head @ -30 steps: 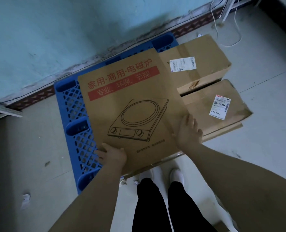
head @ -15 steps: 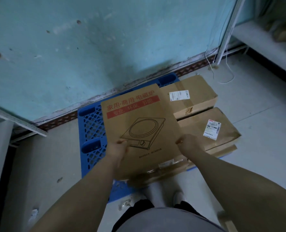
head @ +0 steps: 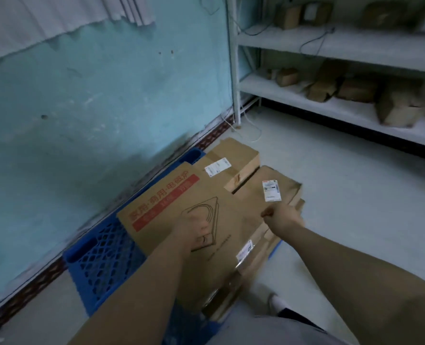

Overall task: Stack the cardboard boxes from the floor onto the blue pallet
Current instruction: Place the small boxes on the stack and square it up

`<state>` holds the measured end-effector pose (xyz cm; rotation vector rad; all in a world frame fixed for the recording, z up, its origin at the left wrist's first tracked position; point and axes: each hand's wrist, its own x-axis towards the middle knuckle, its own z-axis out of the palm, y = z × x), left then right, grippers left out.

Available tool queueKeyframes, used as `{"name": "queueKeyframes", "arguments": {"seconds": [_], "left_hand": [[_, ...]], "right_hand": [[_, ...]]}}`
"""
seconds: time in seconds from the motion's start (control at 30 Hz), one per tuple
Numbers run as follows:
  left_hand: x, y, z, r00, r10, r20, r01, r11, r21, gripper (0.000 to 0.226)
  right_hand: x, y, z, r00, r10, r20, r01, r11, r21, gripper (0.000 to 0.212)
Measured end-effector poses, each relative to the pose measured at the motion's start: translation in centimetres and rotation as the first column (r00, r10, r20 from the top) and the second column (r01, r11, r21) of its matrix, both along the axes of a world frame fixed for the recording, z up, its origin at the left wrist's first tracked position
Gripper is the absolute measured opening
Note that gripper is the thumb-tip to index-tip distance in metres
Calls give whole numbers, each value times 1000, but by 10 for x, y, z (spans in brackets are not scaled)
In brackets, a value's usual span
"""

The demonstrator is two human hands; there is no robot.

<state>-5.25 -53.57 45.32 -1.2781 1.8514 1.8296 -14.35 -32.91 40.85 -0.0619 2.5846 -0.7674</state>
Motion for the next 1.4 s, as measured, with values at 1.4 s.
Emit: {"name": "queueKeyframes", "arguments": {"seconds": [1.4], "left_hand": [[108,505,-63,569,-799,194,821,567,-73,13]], "right_hand": [[326,495,-59,435,-861,264,899,432,-72,27]]}}
